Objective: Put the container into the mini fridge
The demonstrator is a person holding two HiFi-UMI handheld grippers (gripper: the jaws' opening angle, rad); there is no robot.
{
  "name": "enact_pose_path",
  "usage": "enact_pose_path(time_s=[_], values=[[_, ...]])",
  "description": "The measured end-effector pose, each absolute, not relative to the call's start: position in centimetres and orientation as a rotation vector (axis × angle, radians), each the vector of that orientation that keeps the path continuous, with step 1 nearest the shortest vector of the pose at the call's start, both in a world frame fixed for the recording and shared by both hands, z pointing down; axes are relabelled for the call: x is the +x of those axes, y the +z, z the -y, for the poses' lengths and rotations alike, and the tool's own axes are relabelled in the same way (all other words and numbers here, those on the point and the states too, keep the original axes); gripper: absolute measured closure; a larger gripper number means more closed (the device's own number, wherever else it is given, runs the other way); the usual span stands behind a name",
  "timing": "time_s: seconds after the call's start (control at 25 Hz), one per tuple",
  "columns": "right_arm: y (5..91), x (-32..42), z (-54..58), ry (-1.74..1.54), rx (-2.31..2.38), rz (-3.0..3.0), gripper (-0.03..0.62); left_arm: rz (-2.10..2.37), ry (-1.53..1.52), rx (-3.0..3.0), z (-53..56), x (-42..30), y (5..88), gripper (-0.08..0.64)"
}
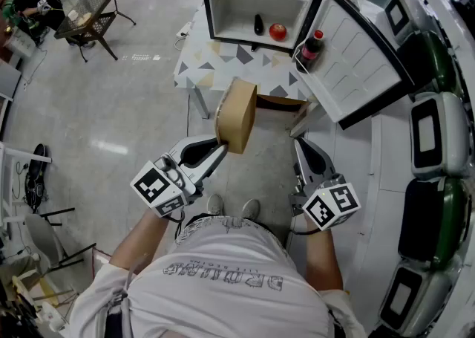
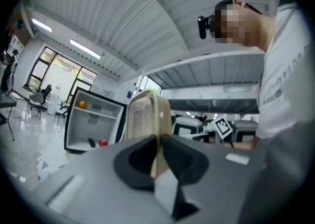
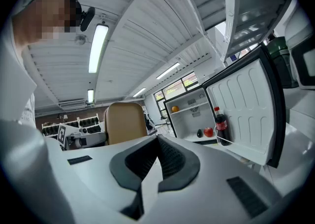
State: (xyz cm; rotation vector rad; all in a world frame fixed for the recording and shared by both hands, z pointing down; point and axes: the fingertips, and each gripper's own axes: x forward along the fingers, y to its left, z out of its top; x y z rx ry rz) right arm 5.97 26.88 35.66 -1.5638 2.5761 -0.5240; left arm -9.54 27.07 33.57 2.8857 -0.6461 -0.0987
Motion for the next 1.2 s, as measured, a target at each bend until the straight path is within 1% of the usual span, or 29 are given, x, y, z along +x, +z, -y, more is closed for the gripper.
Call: enact_pose_path(time_s=[0.64, 1.2], values=[[35.9, 7.3, -26.5, -0.531, -1.557, -2.565, 0.591, 0.680, -0.100, 2.871, -27.0, -8.4, 33.6, 0.513], [36.4, 11.0, -27.4, -0.556, -1.503, -2.548, 0.591, 0.716, -0.096, 2.864, -28.0, -5.0, 33.9, 0.512]])
